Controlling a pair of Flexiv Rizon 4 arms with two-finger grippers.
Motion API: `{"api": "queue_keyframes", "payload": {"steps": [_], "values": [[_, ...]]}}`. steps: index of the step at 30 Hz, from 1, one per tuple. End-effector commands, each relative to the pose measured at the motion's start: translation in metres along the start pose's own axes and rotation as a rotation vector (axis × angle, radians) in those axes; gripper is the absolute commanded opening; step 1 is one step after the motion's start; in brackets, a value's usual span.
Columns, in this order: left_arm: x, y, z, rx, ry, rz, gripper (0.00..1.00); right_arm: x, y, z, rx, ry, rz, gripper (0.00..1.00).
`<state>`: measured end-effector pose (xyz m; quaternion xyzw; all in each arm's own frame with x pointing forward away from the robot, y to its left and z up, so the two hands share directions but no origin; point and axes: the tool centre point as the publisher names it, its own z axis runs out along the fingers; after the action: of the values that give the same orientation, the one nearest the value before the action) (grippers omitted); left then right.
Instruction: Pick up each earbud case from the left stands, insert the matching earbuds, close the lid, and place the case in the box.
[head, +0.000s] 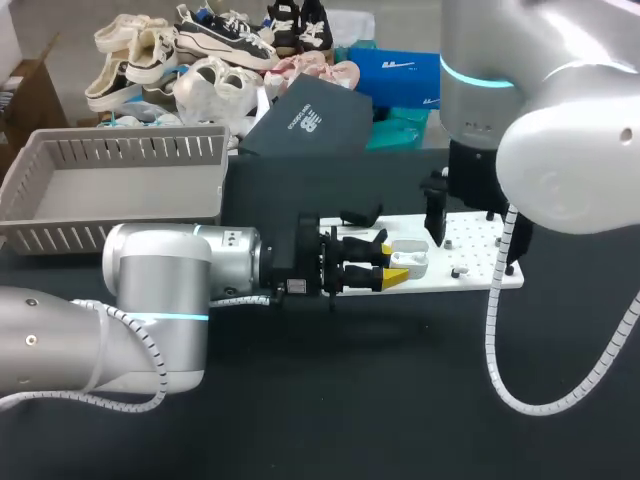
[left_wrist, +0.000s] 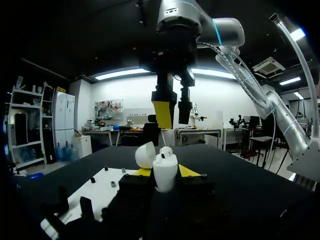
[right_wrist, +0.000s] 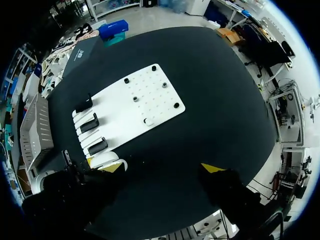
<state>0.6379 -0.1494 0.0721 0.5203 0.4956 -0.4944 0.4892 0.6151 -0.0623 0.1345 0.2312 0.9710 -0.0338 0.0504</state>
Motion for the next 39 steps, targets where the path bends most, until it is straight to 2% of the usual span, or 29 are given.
{"api": "queue_keyframes", "payload": {"steps": [1,3,7,12,14,16,18,21,28,34,39], "values": [[-0.001,-0.002,-0.002,-0.003,0.002,0.006,0.0,0.0,-0.016,0.009,-0.079,-0.061,0.019,0.96],[-0.002,-0.003,-0.005,0.0,0.006,0.01,0.0,-0.005,-0.018,0.015,-0.085,-0.077,0.02,0.95],[-0.004,-0.002,-0.012,-0.015,0.026,0.017,0.0,-0.015,-0.017,0.026,-0.105,-0.083,0.019,0.86],[-0.007,-0.002,-0.016,-0.037,0.03,0.022,0.0,-0.029,-0.017,0.038,-0.121,-0.093,0.031,0.8],[-0.008,-0.003,-0.016,-0.042,0.031,0.025,0.0,-0.031,-0.016,0.041,-0.123,-0.098,0.024,0.71],[-0.009,-0.004,-0.016,-0.045,0.033,0.028,0.0,-0.033,-0.014,0.044,-0.122,-0.102,0.015,0.66],[-0.009,-0.004,-0.016,-0.045,0.033,0.028,0.0,-0.035,-0.012,0.047,-0.123,-0.104,0.004,0.68],[-0.009,-0.004,-0.016,-0.045,0.033,0.028,0.0,-0.035,-0.009,0.052,-0.125,-0.102,-0.026,0.62],[-0.009,-0.004,-0.016,-0.045,0.033,0.028,0.0,-0.038,-0.008,0.065,-0.148,-0.086,-0.114,0.61],[-0.009,-0.004,-0.016,-0.045,0.033,0.028,0.0,-0.042,-0.009,0.07,-0.193,-0.08,-0.173,0.52],[-0.009,-0.004,-0.016,-0.045,0.033,0.028,0.0,-0.048,-0.008,0.076,-0.216,-0.063,-0.193,0.49]]}}
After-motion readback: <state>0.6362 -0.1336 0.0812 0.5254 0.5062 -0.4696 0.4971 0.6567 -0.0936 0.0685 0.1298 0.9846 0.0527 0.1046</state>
